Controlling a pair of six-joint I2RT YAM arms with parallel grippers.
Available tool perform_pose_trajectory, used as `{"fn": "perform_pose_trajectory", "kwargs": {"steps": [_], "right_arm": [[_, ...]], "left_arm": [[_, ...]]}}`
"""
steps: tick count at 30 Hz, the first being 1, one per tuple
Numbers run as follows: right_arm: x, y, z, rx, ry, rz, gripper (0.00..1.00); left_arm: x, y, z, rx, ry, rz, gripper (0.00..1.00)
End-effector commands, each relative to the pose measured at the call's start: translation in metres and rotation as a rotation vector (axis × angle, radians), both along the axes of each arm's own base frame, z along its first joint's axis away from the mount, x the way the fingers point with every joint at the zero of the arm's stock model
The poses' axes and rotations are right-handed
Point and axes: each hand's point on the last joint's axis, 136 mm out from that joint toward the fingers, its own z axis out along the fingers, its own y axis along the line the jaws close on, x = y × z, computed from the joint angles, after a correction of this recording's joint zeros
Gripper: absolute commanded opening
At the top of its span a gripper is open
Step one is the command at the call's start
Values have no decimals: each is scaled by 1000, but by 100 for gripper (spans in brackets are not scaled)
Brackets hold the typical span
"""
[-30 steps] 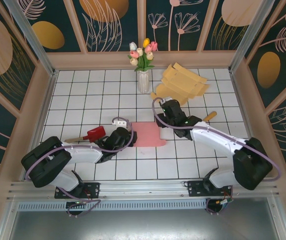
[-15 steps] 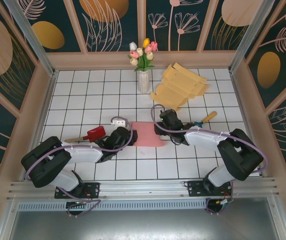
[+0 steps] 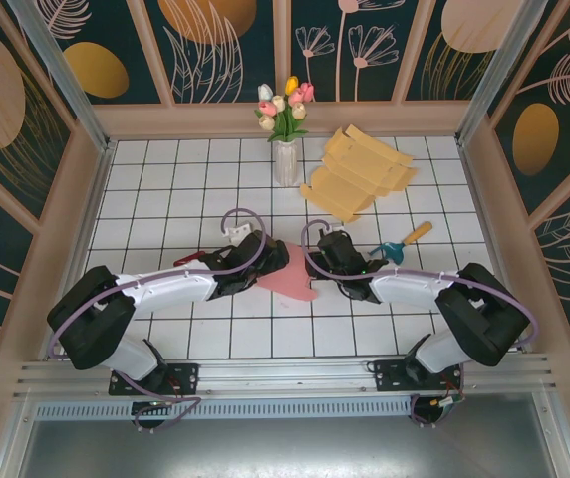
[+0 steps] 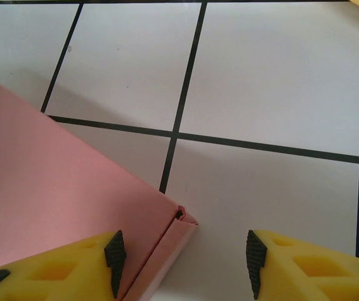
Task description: Fold the paper box
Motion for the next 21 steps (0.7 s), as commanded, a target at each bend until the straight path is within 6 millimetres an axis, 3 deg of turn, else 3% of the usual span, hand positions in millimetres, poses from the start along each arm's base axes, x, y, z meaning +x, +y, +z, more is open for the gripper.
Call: {"fn": "perform_pose_trajectory", "kwargs": {"steps": [1,5,9,16,21], "right_arm": [[-8,-3,-5,-4,10,1,56],[-8,-4,-5,-9,9,6,56],[-9,-4,-6,-13,8,16,56],[-8,-6,-10,-33,14,25,57],[-8,-5,-9,-28,11,32,57]], "left_arm": [[-14,21,1,36,80,103,99],[-6,20,10,133,59,49,99],[2,9,5,224,43,-79,99],[12,5,7,195,-1,-95,99],[19,13,-10,186,47,-99,99]]}}
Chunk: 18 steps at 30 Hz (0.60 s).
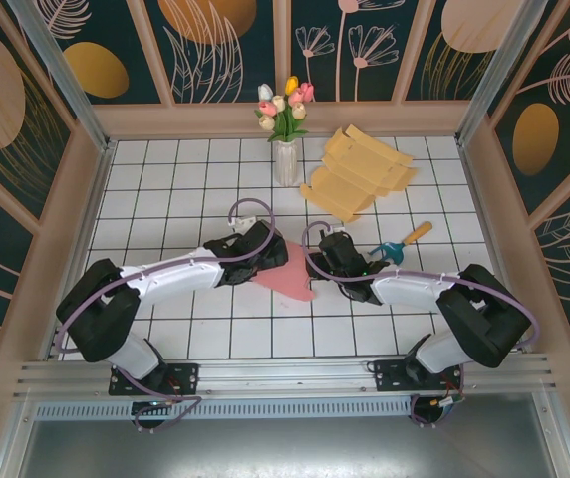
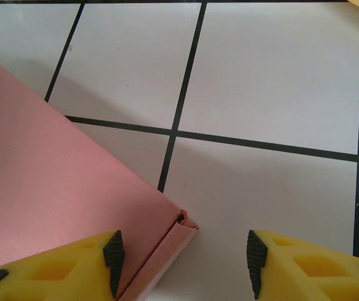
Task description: Fold the paper box
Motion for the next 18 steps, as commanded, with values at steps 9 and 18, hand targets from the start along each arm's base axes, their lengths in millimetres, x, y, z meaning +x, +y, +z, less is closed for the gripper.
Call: {"fn": "perform_pose_trajectory", "kwargs": {"steps": [9,18], "right_arm": [[-6,-4,-12,-31,25,28,57],[-3,-4,-16,-41,29,32,57]], "left_arm": [[-6,0,-27,-93,56,-53,99],[-13,3,-40,-84,78,-66,89]]}}
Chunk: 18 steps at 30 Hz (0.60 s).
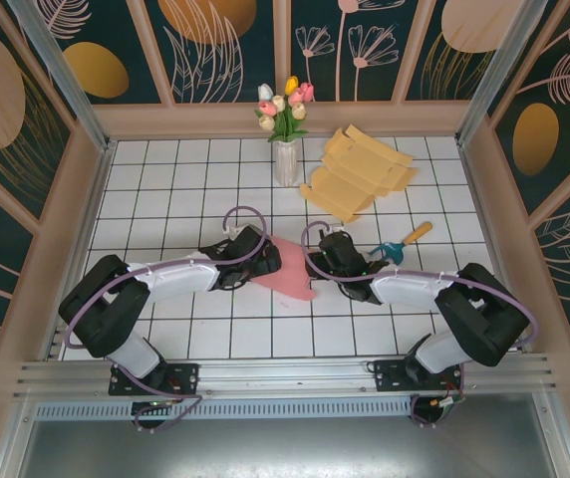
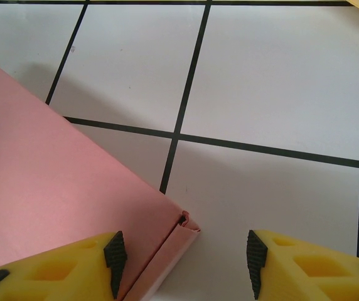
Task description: Fold the paper box
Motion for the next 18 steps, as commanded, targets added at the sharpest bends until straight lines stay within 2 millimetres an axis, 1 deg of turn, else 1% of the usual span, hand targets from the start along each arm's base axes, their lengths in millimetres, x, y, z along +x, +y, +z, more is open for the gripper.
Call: {"fn": "perform_pose_trajectory", "kwargs": {"steps": [1,4,5,7,9,11,13,15,18], "right_arm": [[-6,-4,-16,-41,39,21,57],[-6,-5,-16,-43,38,21,57],[-6,-5,-16,-44,37,22,57],[-6,-6,-16,-44,37,20,57],[-6,-5,-15,-45,36,21,57],[-6,-6,-15,-44,35,20,57],[-6,-6,-15,-43,36,21,57],[-6,-6,-16,-45,37,22,57],[-6,-6,-17,-49,39,21,57]], "left_arm": [[-6,-4,-3,-19,9,-35,87],[-7,-5,-1,1,4,-43,88],[-6,-1,1,41,-7,-32,89],[-1,17,5,142,-34,14,92],[3,29,9,206,-59,43,95],[4,38,13,258,-73,61,99],[8,46,19,297,-93,87,99],[9,43,23,273,-104,84,98],[5,23,26,167,-94,34,96]]}}
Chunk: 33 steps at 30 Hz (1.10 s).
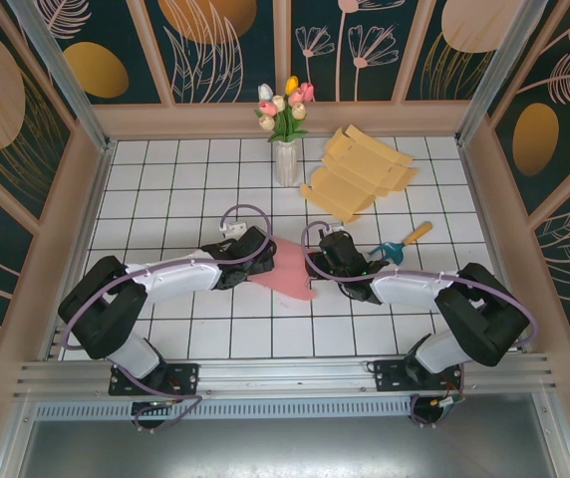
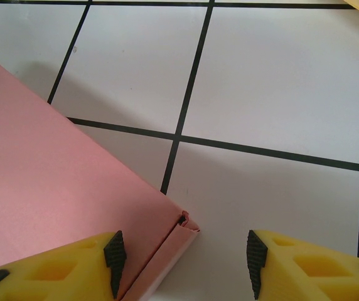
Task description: Fold the paper box
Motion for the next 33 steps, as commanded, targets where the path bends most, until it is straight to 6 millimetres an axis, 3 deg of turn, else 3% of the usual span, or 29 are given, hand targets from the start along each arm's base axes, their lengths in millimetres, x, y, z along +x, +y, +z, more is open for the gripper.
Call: {"fn": "perform_pose_trajectory", "kwargs": {"steps": [1,6,12,21,33], "right_arm": [[-6,-7,-17,-50,40,14,57],[-6,-6,-17,-54,41,17,57],[-7,-6,-18,-54,44,19,57],[-7,-7,-20,-57,47,18,57],[-7,-8,-24,-64,56,15,57]], "left_arm": [[-2,-12,15,-55,-17,-44,96],[-8,-33,21,-116,-14,-98,96],[-6,-29,9,-45,12,-79,97],[-23,-49,-3,-130,50,-132,91],[-33,-41,-21,-129,79,-114,87]]}}
